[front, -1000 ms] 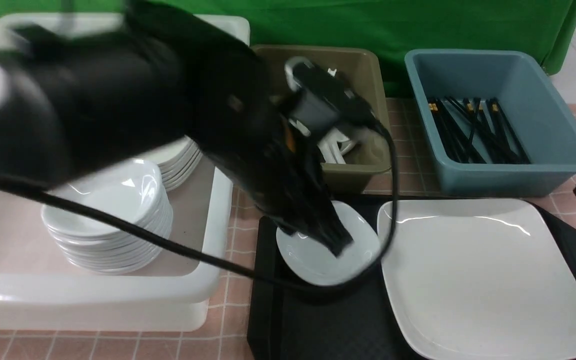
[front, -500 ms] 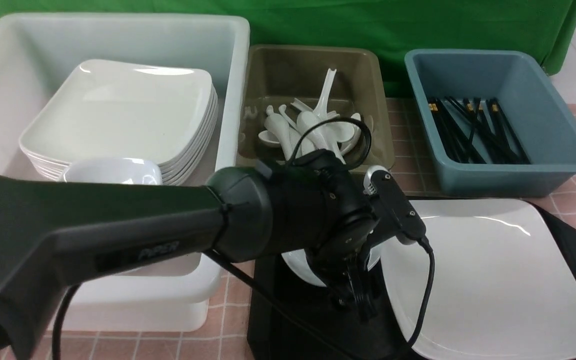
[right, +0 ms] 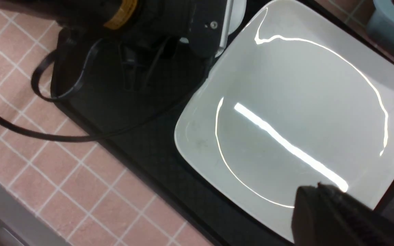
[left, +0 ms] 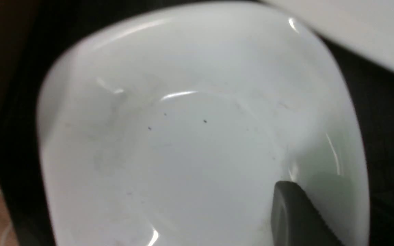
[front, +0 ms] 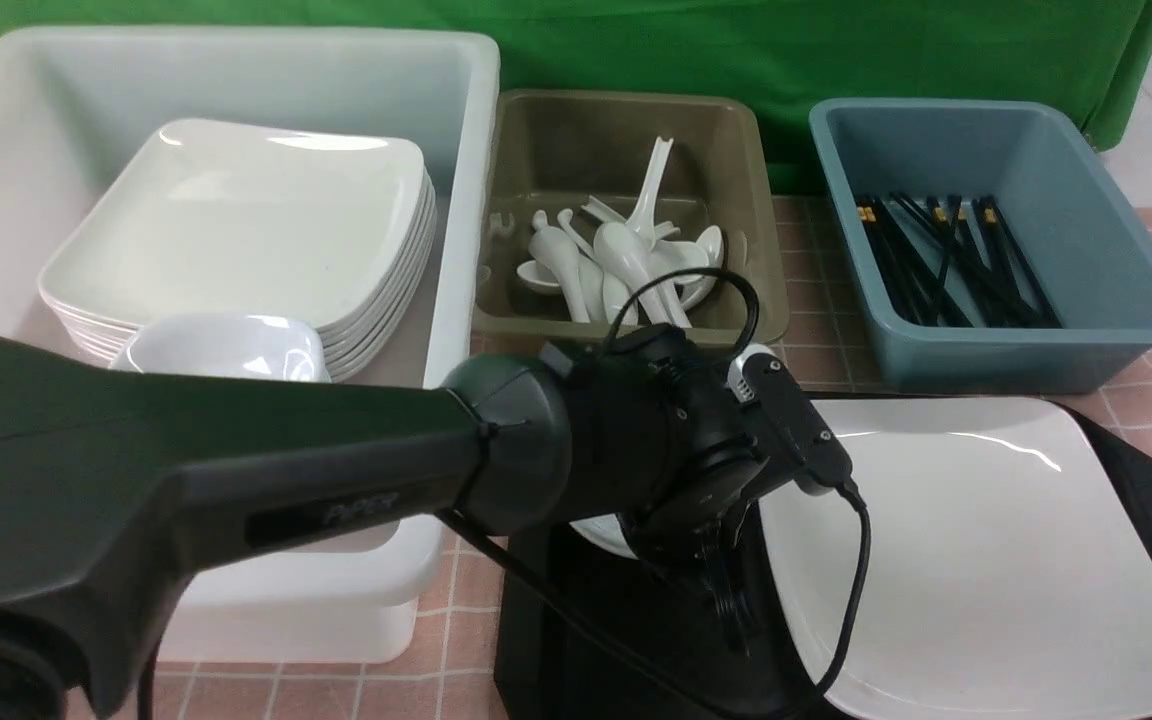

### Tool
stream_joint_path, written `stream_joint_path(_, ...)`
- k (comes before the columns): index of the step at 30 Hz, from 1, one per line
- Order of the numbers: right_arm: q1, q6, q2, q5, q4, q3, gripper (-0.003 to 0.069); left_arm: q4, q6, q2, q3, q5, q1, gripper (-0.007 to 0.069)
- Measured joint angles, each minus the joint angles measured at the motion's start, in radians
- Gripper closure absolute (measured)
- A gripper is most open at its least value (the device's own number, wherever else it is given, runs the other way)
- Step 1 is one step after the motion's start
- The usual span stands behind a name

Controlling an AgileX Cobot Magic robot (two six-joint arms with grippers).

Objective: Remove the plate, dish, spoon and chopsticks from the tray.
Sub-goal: Use the left arm to grab a small plate from the dinner plate, then use the left arm to put the small plate into the large storage box on the left

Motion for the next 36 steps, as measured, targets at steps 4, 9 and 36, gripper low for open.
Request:
stream_joint_path(4,0.000,-0.003,-0.025,0.001,0.013,0.000,0.0627,-0.076,-0.018,-0.061,-0.003,0.050,0.000,0.0558)
stream_joint_path(9,0.000,-0.014,-0.069,0.001,0.073,-0.022,0.0628,-0.180,-0.031,-0.182,-0.043,0.126,0.000,0.0608)
stream_joint_path(36,0.380,-0.063,0.262,-0.137,0.296,-0.320,0.0628,-0.004,-0.147,-0.537,0.073,0.298,0.507,0.0615)
